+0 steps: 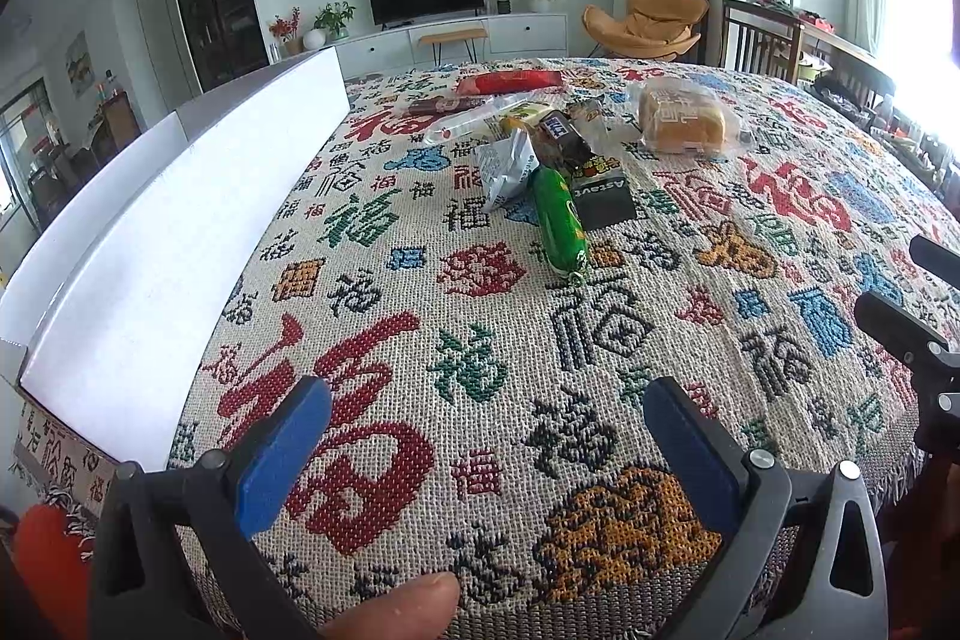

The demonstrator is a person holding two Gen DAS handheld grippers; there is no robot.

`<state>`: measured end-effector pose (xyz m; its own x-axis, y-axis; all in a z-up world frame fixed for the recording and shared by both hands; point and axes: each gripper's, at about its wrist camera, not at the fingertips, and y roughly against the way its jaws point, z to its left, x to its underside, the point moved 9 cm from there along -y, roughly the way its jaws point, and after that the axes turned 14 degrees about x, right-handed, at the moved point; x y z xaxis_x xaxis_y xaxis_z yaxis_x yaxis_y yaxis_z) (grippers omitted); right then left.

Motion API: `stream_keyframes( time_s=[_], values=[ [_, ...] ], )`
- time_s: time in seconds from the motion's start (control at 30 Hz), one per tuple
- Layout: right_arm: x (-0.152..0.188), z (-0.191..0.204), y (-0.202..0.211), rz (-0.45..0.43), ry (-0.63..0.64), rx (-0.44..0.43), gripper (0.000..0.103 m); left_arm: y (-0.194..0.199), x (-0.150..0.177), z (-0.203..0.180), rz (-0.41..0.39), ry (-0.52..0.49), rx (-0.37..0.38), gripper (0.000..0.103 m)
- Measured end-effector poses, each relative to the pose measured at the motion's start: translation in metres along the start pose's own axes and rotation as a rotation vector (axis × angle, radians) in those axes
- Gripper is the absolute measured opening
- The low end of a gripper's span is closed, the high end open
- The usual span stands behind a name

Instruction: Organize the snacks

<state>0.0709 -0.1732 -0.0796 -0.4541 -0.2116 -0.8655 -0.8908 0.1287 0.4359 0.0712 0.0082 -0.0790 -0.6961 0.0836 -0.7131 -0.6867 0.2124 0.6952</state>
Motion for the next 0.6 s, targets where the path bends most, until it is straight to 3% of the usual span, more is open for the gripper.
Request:
stream_keyframes(
  time_s=[0.6],
  values=[
    [-0.0043, -0.0063, 0.0053, -0.016, -0.016, 0.005, 0.094, 0.0027, -0.0005, -0.0011, -0.001, -0.006, -0.005, 0.103]
  ],
)
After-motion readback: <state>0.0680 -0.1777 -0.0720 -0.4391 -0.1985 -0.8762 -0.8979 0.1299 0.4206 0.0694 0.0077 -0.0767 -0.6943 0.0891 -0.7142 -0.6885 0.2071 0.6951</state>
